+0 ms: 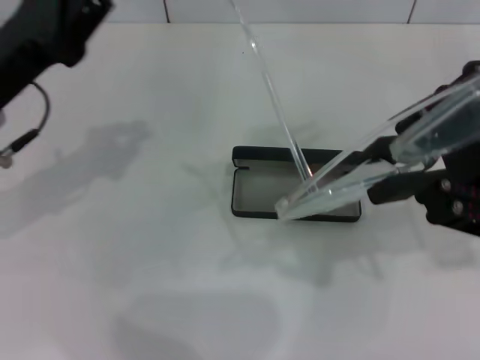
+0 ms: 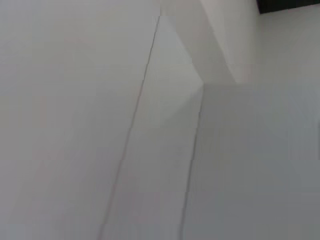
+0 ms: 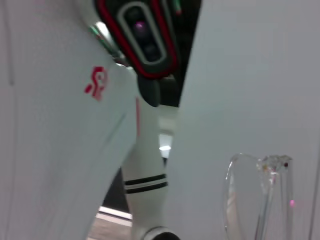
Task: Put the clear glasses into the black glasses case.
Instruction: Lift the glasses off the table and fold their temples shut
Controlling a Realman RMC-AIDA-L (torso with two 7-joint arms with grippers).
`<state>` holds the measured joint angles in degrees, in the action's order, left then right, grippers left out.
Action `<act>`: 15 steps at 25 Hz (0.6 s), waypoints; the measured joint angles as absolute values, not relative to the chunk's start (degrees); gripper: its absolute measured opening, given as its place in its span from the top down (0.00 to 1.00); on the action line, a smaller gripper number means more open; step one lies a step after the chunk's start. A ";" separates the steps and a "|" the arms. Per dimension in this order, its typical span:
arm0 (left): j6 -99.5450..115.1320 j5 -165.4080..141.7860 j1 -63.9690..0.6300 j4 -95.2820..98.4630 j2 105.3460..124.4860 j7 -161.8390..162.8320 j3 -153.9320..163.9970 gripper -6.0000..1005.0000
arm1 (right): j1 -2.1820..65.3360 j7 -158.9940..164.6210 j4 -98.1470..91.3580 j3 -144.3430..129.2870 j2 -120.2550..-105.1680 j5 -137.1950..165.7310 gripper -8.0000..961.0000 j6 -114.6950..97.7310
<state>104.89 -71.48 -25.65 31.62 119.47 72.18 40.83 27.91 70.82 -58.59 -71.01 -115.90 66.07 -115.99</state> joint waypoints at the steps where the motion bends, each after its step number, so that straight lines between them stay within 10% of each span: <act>1: 104.78 -72.32 -26.43 30.76 119.48 72.09 40.90 0.82 | 27.91 70.82 -58.59 -71.01 -115.90 66.07 0.88 -115.99; 15: 106.90 -72.59 -31.48 26.81 119.61 70.64 50.17 0.82 | 37.59 65.51 -44.34 -72.86 -115.62 67.71 0.88 -110.99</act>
<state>106.90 -72.59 -31.48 26.81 119.61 70.64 50.17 37.59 65.51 -44.34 -72.86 -115.62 67.71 -110.99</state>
